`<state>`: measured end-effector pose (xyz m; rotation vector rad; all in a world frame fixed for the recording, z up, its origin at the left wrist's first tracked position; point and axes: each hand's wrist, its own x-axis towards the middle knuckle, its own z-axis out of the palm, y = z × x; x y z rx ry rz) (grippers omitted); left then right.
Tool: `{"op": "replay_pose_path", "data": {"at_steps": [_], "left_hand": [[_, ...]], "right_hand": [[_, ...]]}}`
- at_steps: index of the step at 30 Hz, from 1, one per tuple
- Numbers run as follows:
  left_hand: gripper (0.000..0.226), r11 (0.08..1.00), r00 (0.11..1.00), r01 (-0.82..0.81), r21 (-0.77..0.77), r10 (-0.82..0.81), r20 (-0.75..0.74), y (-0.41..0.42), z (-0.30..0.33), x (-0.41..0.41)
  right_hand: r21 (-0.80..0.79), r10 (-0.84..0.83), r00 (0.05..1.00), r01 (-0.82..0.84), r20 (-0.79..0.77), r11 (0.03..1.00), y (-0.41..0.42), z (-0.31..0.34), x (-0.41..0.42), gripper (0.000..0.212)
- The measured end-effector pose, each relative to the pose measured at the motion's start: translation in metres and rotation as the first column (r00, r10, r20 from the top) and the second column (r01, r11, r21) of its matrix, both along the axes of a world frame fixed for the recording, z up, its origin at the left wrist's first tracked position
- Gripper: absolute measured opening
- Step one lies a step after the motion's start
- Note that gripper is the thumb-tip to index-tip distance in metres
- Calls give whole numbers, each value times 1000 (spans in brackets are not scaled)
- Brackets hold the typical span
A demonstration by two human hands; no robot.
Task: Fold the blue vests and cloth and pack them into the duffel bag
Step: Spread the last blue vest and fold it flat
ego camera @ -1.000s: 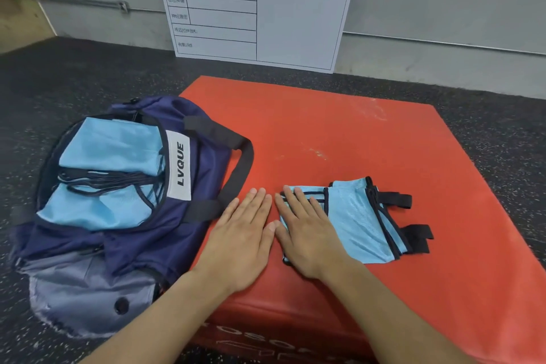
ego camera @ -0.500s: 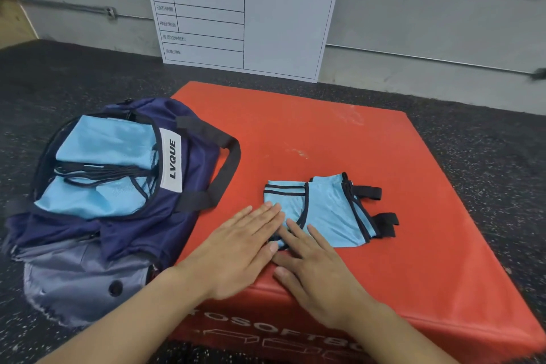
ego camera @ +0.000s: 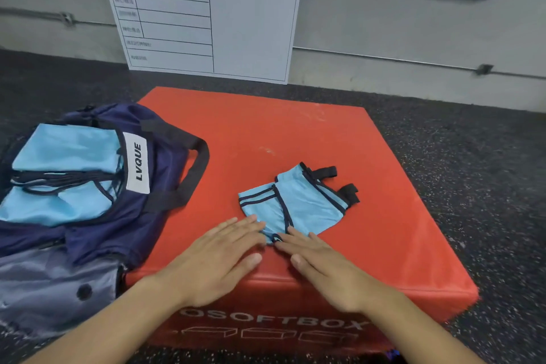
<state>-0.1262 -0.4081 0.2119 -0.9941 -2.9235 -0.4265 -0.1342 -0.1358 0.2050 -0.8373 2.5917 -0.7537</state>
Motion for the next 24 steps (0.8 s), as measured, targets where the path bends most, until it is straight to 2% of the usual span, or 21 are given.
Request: {"op": "replay_pose_path", "data": {"at_steps": [2, 9, 14, 16, 18, 21, 24], "left_hand": [[43, 1000, 1000, 28, -10, -28, -4, 5, 3, -2], [53, 997, 998, 48, -56, -46, 30, 25, -8, -12], [58, 998, 999, 21, -59, -23, -32, 35, -15, -19], [56, 999, 998, 22, -43, -25, -63, 40, -13, -18], [54, 998, 995, 48, -27, -50, -88, 46, -8, -15], [52, 996, 994, 90, 16, -89, -66, 52, -3, -9], [46, 993, 993, 106, 50, -103, -58, 47, -4, -10]], "right_hand": [[-22, -27, 999, 28, 18, 999, 15, 4, 3, 45], [-107, -73, 996, 79, 59, 991, 41, 14, 18, 42], [-71, -77, 996, 73, -47, 995, 41, 13, 23, 33], [-4, -65, 990, 65, -128, 998, 39, 4, 22, 38], [22, -78, 986, 82, -144, 996, 34, -3, 21, 47], [-102, -123, 985, 111, -123, 989, 25, -4, 20, 52], [-219, -165, 984, 146, -72, 965, 32, -2, 15, 42]]}}
